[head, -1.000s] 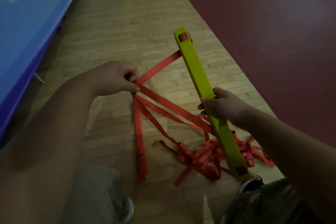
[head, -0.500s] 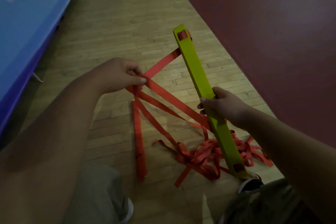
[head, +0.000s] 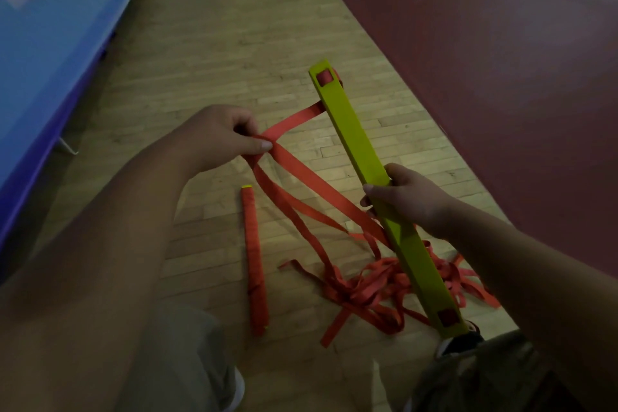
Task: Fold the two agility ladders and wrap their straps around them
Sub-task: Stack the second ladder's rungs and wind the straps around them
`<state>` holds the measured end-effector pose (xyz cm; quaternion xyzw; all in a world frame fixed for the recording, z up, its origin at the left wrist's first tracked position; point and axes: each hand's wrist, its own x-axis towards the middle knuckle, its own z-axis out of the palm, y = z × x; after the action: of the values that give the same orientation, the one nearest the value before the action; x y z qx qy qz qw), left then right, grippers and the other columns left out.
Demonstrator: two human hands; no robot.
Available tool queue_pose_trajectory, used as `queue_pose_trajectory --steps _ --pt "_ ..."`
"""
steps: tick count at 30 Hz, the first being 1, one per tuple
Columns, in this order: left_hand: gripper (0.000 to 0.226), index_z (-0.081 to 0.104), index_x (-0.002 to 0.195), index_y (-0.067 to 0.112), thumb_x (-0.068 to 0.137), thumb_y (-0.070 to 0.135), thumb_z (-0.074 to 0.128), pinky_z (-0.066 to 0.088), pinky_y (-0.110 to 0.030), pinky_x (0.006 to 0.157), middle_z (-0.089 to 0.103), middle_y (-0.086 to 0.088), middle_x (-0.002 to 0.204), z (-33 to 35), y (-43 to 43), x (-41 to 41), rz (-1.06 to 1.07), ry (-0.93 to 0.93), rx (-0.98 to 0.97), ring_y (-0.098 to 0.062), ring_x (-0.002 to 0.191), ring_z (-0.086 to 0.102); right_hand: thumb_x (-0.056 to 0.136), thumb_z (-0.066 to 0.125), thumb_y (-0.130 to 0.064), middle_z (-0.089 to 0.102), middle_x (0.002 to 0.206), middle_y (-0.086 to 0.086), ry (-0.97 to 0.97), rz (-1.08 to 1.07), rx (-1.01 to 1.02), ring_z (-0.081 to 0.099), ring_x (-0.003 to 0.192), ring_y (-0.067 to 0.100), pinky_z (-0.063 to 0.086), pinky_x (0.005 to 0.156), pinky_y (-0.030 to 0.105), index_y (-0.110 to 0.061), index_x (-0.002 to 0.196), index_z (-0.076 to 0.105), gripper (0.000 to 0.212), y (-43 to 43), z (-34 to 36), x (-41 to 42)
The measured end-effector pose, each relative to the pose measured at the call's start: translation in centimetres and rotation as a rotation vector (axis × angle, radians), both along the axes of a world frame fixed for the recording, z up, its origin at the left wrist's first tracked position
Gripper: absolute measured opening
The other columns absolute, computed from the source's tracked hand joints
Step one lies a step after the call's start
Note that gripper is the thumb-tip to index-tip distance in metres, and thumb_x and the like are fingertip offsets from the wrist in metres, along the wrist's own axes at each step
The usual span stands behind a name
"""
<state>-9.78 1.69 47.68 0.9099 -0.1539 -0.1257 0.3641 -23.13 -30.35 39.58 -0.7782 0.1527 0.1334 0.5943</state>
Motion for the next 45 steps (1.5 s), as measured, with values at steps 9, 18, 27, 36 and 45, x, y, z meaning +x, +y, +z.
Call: queue_pose_trajectory --steps 9,18,27,36,45 --pt "0.007 0.081 0.088 0.019 0.093 0.017 0.086 0.062 -0.052 0.100 0.083 0.003 0.085 0.1 -0.7 -0.3 -0.025 -0.008 -0.002 -0.016 0.089 0.081 0.108 0.072 -0.026 0.084 0.104 0.008 -0.020 0.000 -0.027 0.083 0.095 0.031 0.068 0.091 0.050 -0.015 0.126 0.066 0.022 -0.4 -0.7 0.3" --pt "0.015 0.082 0.086 0.022 0.090 0.007 0.085 0.064 -0.045 0.094 0.082 0.005 0.086 -0.2 -0.9 0.1 -0.023 -0.009 0.031 -0.015 0.086 0.079 0.108 0.071 -0.025 0.084 0.104 0.007 -0.020 0.004 -0.041 0.083 0.094 0.028 0.067 0.090 0.044 -0.016 0.126 0.066 0.021 0.0 -0.9 0.5" --pt "0.020 0.080 0.086 0.013 0.081 -0.006 0.085 0.052 -0.022 0.076 0.082 0.000 0.091 -0.6 -1.3 -0.2 -0.027 0.033 0.065 -0.006 0.084 0.073 0.108 0.072 -0.026 0.084 0.104 0.006 -0.006 0.020 -0.068 0.083 0.095 0.027 0.067 0.093 0.049 -0.014 0.126 0.065 0.023 0.3 -1.1 0.6" --pt "0.019 0.080 0.090 0.013 0.085 -0.006 0.079 0.062 -0.048 0.097 0.082 -0.006 0.086 -0.4 -1.4 -0.2 -0.096 0.122 -0.009 -0.022 0.085 0.080 0.108 0.071 -0.027 0.083 0.106 0.007 0.006 0.003 -0.071 0.083 0.094 0.026 0.067 0.080 0.038 -0.014 0.127 0.065 0.024 0.4 -1.0 0.6" --pt "0.016 0.082 0.095 0.019 0.088 0.005 0.086 0.055 -0.034 0.090 0.081 -0.011 0.099 -0.4 -0.5 -0.2 -0.178 0.197 -0.071 -0.015 0.091 0.072 0.108 0.072 -0.027 0.083 0.106 0.005 0.007 0.013 -0.093 0.083 0.094 0.025 0.067 0.084 0.040 -0.014 0.125 0.066 0.023 -0.1 -0.7 0.1"
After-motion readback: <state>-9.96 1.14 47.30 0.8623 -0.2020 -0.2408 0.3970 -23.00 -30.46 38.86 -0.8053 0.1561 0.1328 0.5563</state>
